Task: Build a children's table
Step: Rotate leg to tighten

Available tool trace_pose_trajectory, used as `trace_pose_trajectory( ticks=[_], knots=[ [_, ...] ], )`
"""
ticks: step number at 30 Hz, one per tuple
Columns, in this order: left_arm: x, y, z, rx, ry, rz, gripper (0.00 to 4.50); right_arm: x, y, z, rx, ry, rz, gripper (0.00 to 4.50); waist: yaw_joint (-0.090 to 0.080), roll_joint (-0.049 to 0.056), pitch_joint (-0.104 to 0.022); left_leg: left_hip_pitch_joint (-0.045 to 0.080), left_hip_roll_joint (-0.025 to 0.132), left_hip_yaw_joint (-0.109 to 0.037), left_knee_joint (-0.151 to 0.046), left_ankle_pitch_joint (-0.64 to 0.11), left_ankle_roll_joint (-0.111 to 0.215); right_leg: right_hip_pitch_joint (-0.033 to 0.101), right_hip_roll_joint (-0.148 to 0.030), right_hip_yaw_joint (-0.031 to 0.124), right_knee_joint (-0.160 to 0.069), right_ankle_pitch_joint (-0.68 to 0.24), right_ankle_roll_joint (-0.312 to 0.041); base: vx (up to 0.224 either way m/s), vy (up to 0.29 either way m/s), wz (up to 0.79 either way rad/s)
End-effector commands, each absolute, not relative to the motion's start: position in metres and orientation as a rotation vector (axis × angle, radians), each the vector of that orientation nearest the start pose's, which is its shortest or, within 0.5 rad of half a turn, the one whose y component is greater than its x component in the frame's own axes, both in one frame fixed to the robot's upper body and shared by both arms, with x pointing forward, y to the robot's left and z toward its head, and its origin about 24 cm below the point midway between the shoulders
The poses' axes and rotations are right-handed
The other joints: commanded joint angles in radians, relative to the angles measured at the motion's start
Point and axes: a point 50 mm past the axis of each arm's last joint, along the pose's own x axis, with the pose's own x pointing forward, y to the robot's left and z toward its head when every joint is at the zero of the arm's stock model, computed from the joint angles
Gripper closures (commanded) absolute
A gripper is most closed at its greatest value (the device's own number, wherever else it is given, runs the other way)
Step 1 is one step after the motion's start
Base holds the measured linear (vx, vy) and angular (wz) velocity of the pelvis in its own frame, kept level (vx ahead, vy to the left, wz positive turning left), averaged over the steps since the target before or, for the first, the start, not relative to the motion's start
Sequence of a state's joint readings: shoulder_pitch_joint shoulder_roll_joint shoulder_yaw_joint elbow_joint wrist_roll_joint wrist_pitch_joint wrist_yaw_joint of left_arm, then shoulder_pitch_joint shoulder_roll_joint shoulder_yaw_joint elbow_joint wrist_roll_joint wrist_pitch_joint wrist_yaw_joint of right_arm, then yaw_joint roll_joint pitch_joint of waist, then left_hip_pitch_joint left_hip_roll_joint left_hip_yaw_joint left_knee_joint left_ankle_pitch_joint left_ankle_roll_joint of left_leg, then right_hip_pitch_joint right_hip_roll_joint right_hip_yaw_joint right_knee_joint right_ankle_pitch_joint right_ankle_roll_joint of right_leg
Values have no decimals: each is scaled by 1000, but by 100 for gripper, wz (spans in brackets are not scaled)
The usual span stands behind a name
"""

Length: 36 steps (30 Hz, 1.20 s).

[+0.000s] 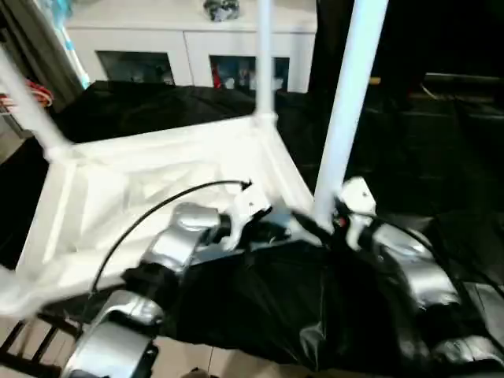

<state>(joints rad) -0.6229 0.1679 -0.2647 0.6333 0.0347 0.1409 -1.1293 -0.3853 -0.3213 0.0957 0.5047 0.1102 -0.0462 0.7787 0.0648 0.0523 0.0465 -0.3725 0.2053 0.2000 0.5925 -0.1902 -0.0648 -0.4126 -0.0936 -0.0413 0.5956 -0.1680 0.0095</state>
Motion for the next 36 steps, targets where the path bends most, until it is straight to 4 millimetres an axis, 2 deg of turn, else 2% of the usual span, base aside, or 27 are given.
trace_pose_trajectory(
  ticks=[1,3,5,9,13,15,16,19,25,26,29,30,31,32,33,34,35,36],
  knots=[
    [306,52,63,230,259,-1551,450,300,-160,34,-203,238,911,6,-1,-23,-61,12,19,-7,-68,-218,88,49,-34,24,-74,-253,-237,0,0,0],
    [304,57,62,232,278,-1585,450,291,-164,37,-203,252,1026,6,1,-20,-60,15,22,-5,-68,-222,89,46,-35,25,-76,-254,-241,0,0,0],
    [301,63,60,233,311,-1636,450,284,-167,39,-213,268,1113,6,7,-22,-62,9,22,-6,-67,-213,95,51,-37,24,-72,-247,-241,0,0,0],
    [298,69,59,249,342,-1676,450,278,-170,38,-225,301,1193,6,12,-21,-62,8,23,-6,-67,-202,96,49,-38,24,-72,-246,-244,0,0,0],
    [297,74,58,255,358,-1690,450,273,-173,36,-248,348,1240,43,16,-24,-62,10,23,-7,-67,-204,86,48,-38,25,-71,-254,-239,0,0,0],
    [296,75,58,257,364,-1698,450,273,-174,36,-250,359,1248,51,18,-24,-62,8,22,-7,-67,-194,86,50,-39,24,-70,-250,-237,0,0,0],
    [296,76,58,257,366,-1702,450,272,-174,36,-241,365,1257,64,17,-30,-62,8,22,-7,-66,-192,88,49,-38,24,-71,-252,-236,0,0,0],
    [295,78,57,257,370,-1707,450,271,-174,37,-243,374,1276,87,18,-28,-62,9,24,-7,-67,-189,88,49,-39,24,-69,-249,-238,0,0,0],
    [295,81,57,260,378,-1706,450,270,-174,37,-240,393,1308,137,19,-31,-62,7,24,-8,-67,-180,90,50,-39,24,-66,-237,-239,0,0,0],
    [296,81,57,263,375,-1685,450,270,-172,36,-235,389,1306,158,18,-30,-64,9,24,-8,-66,-172,91,50,-39,24,-65,-221,-243,0,0,0],
    [296,80,57,264,374,-1682,450,270,-171,36,-235,388,1305,164,18,-30,-63,9,23,-7,-65,-175,90,50,-38,24,-65,-218,-247,0,0,0],
    [303,75,56,276,352,-1595,450,272,-168,34,-222,375,1274,172,18,-30,-63,9,23,-7,-66,-179,89,49,-39,24,-66,-226,-246,0,0,0],
    [303,75,56,276,352,-1595,450,272,-168,34,-222,375,1274,176,16,-31,-62,9,22,-7,-65,-184,85,49,-38,25,-67,-231,-244,0,0,0],
    [313,64,55,280,333,-1461,450,277,-162,30,-199,350,1188,178,16,-29,-61,11,22,-6,-65,-194,81,46,-38,25,-71,-246,-242,0,0,0],
    [313,64,55,280,333,-1461,450,277,-162,30,-199,350,1188,178,14,-30,-59,13,21,-5,-66,-204,75,43,-38,26,-75,-263,-239,0,0,0],
    [313,64,55,280,333,-1461,450,277,-162,30,-199,350,1188,178,15,-33,-59,14,19,-8,-67,-217,62,48,-41,24,-77,-301,-228,0,0,0],
    [317,60,55,278,333,-1419,450,280,-160,28,-190,346,1153,180,12,-33,-58,10,18,-9,-69,-219,58,49,-41,24,-80,-327,-215,0,0,0],
    [317,60,55,278,333,-1419,450,280,-160,28,-190,346,1153,180,12,-35,-55,13,18,-10,-71,-239,55,47,-41,23,-85,-366,-199,0,0,0]
  ],
)
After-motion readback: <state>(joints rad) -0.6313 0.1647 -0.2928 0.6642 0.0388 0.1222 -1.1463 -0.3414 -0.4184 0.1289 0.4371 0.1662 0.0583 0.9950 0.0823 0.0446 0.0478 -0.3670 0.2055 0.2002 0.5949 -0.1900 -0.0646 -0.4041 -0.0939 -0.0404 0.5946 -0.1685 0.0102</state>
